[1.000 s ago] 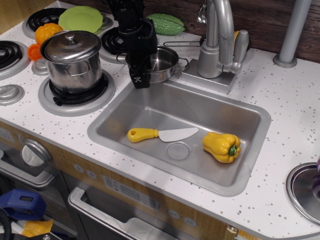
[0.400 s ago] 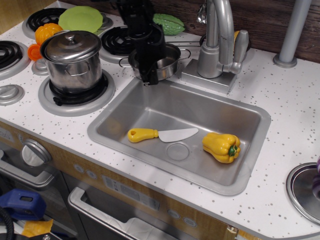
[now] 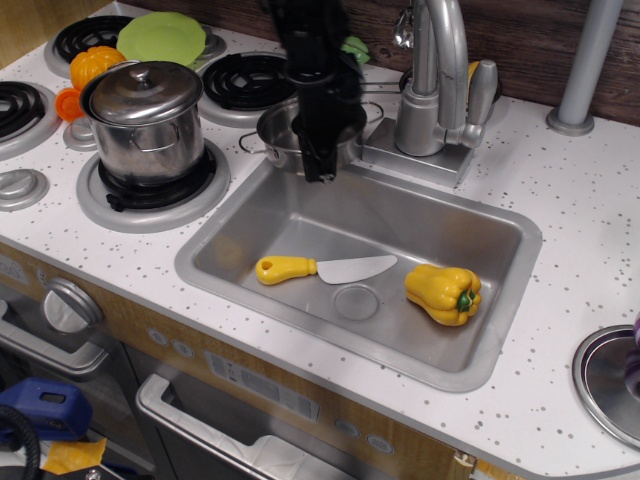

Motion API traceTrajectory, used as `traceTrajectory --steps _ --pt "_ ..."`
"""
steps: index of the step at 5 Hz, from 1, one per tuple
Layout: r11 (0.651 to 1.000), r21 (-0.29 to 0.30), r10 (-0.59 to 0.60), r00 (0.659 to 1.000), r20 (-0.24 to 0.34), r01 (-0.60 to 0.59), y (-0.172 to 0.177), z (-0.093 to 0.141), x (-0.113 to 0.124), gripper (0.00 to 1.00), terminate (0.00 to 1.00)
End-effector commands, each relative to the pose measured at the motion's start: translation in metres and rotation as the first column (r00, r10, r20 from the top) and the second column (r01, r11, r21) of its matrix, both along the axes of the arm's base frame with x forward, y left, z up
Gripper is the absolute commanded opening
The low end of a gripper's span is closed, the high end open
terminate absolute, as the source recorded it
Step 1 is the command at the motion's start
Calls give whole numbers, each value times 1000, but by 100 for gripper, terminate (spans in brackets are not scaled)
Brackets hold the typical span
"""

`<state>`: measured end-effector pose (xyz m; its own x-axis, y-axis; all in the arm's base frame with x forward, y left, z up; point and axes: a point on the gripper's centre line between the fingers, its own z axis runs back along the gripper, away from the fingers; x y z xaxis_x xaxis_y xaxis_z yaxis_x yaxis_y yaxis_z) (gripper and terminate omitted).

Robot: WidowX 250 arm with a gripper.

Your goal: Put pan in sink

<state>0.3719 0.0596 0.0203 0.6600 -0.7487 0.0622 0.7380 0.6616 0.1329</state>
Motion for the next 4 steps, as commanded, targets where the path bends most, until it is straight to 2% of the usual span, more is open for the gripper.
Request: traceTrajectory --steps 1,2,4 --pt "987 60 142 986 87 -148 -21 37 -14 0 0" --pt "969 58 233 967 102 -240 -35 27 -35 0 0" --pt "931 15 361 925 118 -365 -57 -5 -55 0 0"
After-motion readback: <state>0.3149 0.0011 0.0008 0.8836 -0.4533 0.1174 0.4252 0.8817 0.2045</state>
